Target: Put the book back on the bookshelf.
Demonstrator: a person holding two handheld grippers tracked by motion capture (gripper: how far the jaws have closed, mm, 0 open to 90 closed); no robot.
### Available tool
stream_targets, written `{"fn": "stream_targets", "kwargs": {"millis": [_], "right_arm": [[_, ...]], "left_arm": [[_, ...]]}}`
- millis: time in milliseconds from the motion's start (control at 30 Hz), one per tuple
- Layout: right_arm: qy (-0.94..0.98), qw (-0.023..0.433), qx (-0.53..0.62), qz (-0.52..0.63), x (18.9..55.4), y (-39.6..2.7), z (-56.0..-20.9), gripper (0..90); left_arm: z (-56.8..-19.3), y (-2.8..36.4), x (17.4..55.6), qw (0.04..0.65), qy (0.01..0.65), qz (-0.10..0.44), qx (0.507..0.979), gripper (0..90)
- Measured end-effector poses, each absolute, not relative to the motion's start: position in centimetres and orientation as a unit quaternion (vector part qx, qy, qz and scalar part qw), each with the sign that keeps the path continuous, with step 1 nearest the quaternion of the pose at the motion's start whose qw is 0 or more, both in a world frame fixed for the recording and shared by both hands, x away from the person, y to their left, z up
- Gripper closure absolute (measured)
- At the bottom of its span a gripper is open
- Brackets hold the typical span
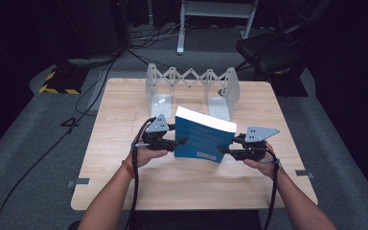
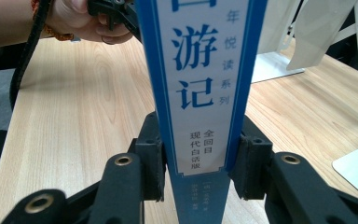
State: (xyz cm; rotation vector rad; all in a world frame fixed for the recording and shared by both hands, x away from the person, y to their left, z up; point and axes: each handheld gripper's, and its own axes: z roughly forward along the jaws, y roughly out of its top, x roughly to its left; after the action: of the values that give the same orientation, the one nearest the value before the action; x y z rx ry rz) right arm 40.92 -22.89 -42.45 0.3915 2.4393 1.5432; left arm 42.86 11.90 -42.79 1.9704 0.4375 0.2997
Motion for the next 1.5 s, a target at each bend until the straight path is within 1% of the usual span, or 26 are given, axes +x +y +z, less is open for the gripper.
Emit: {"fn": "stream_targets", "kwargs": {"millis": [267, 400, 567, 600, 633, 733, 767, 900, 967, 1000, 1033, 1067, 1100, 1167, 1200, 1233, 1500], "right_arm": [[0.830, 0.106, 0.135, 0.531, 41.5, -22.6, -42.7, 58.6], [0.832, 0.121, 0.138, 0.523, 42.0, -21.3, -43.1, 55.8], [0.825, 0.093, 0.143, 0.539, 42.7, -21.1, -43.6, 56.4], [0.828, 0.091, 0.144, 0.534, 42.7, -21.1, -43.6, 53.6], [0.836, 0.085, 0.139, 0.523, 42.7, -20.8, -43.8, 48.0], [0.845, 0.073, 0.140, 0.511, 42.8, -20.6, -44.2, 45.7], [0.844, 0.069, 0.145, 0.511, 42.8, -20.6, -44.2, 48.6], [0.837, 0.079, 0.174, 0.512, 42.7, -21.0, -44.0, 55.4], [0.810, 0.078, 0.169, 0.556, 42.4, -21.6, -44.2, 56.2], [0.798, 0.070, 0.163, 0.576, 42.4, -21.8, -44.3, 52.7], [0.798, 0.070, 0.163, 0.576, 42.4, -21.8, -44.3, 52.7], [0.792, 0.067, 0.158, 0.586, 42.4, -21.9, -44.3, 50.5], [0.788, 0.076, 0.155, 0.591, 42.3, -21.6, -44.1, 50.0], [0.791, 0.091, 0.150, 0.587, 42.2, -21.1, -43.9, 52.5], [0.789, 0.094, 0.152, 0.588, 42.3, -21.0, -43.8, 58.6], [0.788, 0.101, 0.154, 0.587, 42.3, -21.0, -43.8, 60.0], [0.791, 0.115, 0.165, 0.577, 42.2, -22.3, -43.5, 61.8]], "left_arm": [[-43.1, 12.2, 43.1, 0.538, 0.182, 0.112, 0.816, 41.8], [-43.1, 12.1, 43.0, 0.539, 0.187, 0.114, 0.814, 43.6], [-43.2, 12.2, 43.0, 0.543, 0.186, 0.115, 0.811, 43.6], [-43.2, 12.2, 42.9, 0.542, 0.186, 0.116, 0.811, 43.6], [-43.2, 12.2, 42.9, 0.542, 0.187, 0.116, 0.811, 43.6], [-43.2, 12.1, 42.9, 0.542, 0.188, 0.116, 0.811, 43.6], [-43.2, 12.1, 43.0, 0.541, 0.188, 0.117, 0.811, 43.5], [-43.1, 12.1, 43.0, 0.539, 0.188, 0.117, 0.812, 43.5], [-43.2, 12.0, 43.0, 0.539, 0.187, 0.116, 0.813, 42.8], [-43.2, 12.0, 43.0, 0.539, 0.187, 0.117, 0.813, 42.3], [-43.2, 12.0, 43.0, 0.539, 0.187, 0.117, 0.813, 42.3], [-43.2, 12.0, 43.0, 0.539, 0.189, 0.117, 0.812, 42.3], [-43.1, 11.9, 43.1, 0.539, 0.189, 0.118, 0.813, 42.4], [-43.0, 11.7, 43.3, 0.535, 0.190, 0.122, 0.814, 41.2], [-43.0, 11.6, 43.4, 0.532, 0.191, 0.126, 0.815, 40.4], [-43.0, 11.4, 43.5, 0.533, 0.196, 0.124, 0.814, 39.9], [-42.5, 9.4, 44.7, 0.520, 0.186, 0.118, 0.825, 39.3]]}}
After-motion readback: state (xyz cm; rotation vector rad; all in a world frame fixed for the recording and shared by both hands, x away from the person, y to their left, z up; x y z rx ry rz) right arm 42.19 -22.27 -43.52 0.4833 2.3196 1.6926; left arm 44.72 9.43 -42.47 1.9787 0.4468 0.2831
